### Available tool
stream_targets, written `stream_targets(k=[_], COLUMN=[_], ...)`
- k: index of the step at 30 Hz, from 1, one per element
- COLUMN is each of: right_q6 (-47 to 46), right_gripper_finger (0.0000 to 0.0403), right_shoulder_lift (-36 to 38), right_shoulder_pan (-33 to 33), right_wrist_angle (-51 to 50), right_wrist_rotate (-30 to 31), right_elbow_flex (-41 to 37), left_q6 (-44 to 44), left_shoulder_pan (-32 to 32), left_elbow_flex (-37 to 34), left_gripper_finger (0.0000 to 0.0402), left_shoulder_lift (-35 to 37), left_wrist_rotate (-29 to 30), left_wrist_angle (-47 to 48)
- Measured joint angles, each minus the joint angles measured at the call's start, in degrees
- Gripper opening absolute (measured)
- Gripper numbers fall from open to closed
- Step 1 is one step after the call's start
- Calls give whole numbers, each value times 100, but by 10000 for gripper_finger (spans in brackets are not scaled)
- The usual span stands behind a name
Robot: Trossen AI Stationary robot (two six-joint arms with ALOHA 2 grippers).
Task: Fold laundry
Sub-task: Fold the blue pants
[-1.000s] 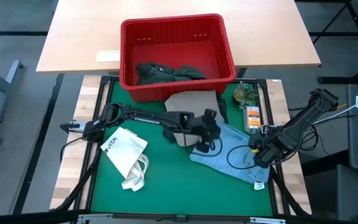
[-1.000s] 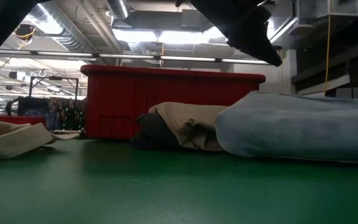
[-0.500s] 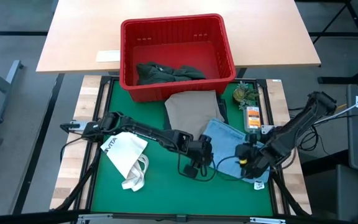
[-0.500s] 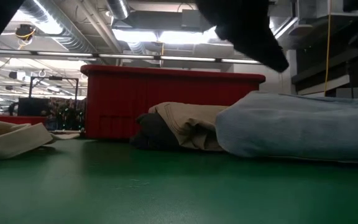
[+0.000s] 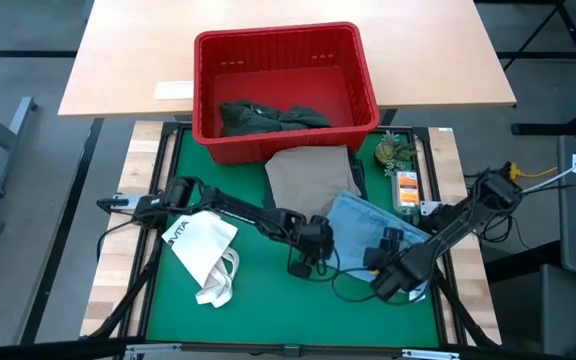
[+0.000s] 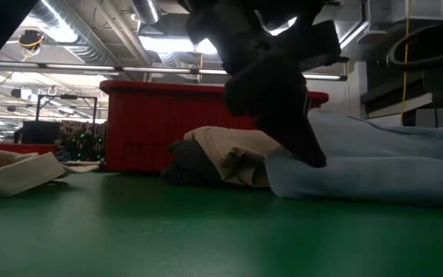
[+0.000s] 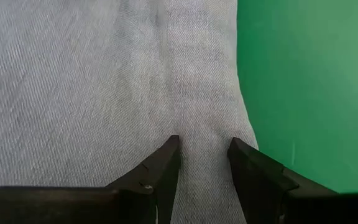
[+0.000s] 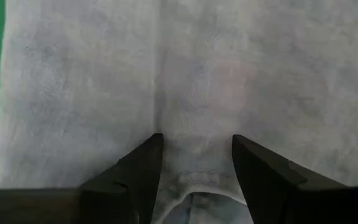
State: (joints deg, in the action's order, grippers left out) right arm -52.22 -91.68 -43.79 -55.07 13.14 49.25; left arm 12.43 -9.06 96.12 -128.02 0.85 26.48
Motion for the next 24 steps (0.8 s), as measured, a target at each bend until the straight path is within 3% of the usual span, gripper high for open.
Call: stream_targets(k=[11, 20, 24], right_q6=[530, 1232, 1237], right_gripper_finger=[200, 200, 200], right_shoulder_lift=[-163, -192, -192], right_shoulder_pan=[0, -14, -13], right_wrist_angle=[907, 859, 605], right_wrist_rotate=[-713, -971, -901], right_elbow_flex=[269, 947, 1317], left_q6=[-31, -34, -47], left_shoulder_pan=[-307, -727, -881], left_elbow_flex=[-8, 473, 898], left_gripper_finger=[137, 137, 137], left_shoulder_lift=[4, -38, -53], left_wrist_rotate=[-731, -748, -497], left_wrist_angle=[318, 933, 1367])
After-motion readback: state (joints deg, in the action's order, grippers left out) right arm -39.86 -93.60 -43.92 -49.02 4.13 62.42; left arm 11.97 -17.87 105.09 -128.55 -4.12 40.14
